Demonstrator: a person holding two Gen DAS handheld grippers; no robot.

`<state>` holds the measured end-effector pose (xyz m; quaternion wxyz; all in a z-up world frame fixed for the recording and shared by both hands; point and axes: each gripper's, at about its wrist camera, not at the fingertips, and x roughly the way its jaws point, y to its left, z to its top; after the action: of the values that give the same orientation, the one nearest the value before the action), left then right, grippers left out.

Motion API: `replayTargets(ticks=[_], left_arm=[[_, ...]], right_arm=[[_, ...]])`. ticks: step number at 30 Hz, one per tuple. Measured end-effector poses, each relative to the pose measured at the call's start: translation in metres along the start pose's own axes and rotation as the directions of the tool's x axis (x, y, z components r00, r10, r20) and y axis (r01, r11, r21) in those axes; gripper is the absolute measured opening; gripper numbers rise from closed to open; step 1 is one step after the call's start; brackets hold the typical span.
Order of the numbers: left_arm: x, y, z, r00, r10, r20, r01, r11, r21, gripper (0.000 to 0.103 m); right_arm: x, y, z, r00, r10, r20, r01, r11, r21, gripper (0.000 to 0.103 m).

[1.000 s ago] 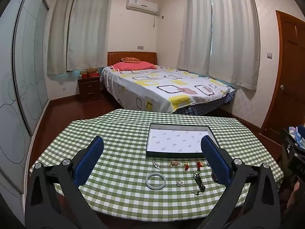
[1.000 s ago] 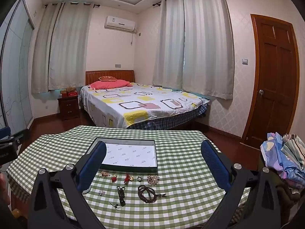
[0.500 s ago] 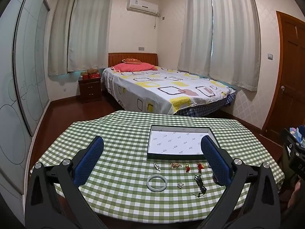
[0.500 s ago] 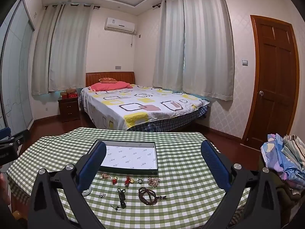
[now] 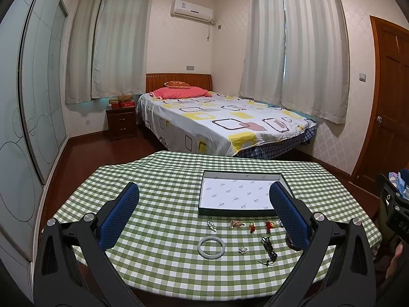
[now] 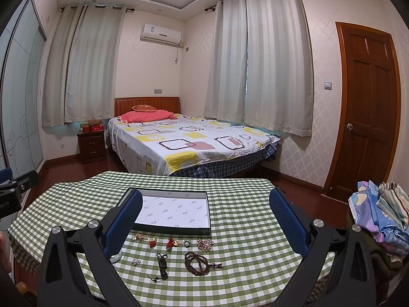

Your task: Organize jewelry

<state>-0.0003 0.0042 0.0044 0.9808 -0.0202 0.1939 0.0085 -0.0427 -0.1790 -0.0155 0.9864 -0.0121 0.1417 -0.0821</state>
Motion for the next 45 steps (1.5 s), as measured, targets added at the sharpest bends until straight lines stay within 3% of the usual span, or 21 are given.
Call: replayTargets(ticks=[45], left_arm=[[-0.0024, -0.0003, 0.0036, 1.0, 0.0, 0.005, 0.0, 1.0, 0.001, 0.099]], right_arm=[[-0.0032, -0.0006, 0.0011, 1.0, 0.002, 0.008, -0.002, 1.0, -0.001, 0.097]])
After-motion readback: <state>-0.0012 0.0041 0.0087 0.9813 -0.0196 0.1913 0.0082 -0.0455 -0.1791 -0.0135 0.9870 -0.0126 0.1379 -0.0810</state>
